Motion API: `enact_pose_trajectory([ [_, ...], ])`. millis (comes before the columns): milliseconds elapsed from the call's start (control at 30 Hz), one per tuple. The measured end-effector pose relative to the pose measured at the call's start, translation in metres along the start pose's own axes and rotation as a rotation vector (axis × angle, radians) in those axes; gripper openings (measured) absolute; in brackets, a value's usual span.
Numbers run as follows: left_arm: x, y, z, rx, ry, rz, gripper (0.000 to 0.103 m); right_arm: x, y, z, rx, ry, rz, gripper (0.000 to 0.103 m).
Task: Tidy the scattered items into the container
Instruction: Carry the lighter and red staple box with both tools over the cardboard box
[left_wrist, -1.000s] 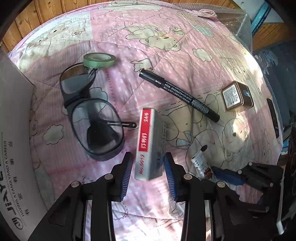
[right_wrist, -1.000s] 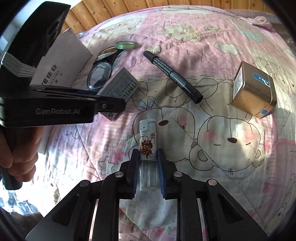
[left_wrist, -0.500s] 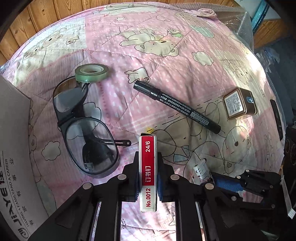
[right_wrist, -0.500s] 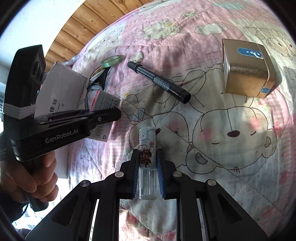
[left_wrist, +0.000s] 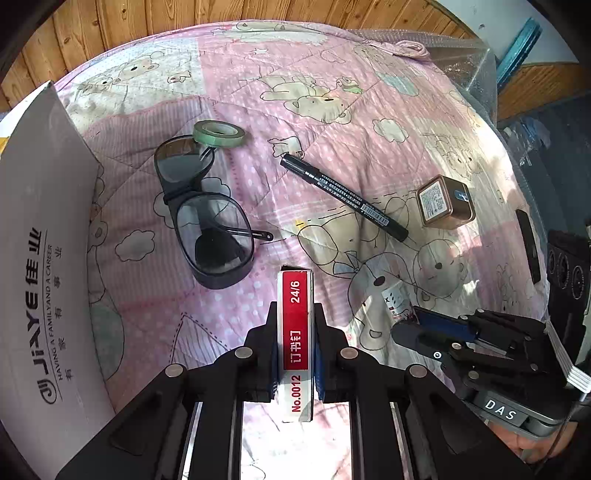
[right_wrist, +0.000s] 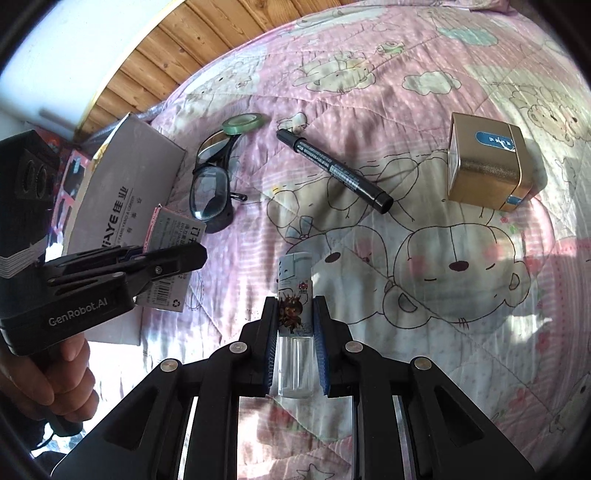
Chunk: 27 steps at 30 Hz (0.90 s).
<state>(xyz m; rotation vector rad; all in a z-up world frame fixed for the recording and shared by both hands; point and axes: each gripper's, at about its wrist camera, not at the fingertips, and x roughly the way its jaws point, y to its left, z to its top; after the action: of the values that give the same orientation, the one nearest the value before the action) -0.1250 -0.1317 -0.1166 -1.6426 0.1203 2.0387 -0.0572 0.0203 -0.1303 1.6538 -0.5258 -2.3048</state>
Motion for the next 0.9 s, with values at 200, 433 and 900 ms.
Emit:
enact_pose_trajectory([
  [200, -0.029, 0.004, -0.011, -0.031, -0.041, -0.033, 0.015, -0.005, 0.019, -0.003, -0.043, 0.007, -0.019, 0.019],
  [433, -0.057, 0.011, -0.024, -0.064, -0.092, -0.052, 0.015, -0.014, 0.043, -0.009, -0.097, 0.004, -0.032, 0.019],
  [900, -0.111, 0.024, -0.042, -0.085, -0.21, 0.057, 0.015, -0.031, 0.096, -0.013, -0.211, -0.008, -0.016, 0.019],
])
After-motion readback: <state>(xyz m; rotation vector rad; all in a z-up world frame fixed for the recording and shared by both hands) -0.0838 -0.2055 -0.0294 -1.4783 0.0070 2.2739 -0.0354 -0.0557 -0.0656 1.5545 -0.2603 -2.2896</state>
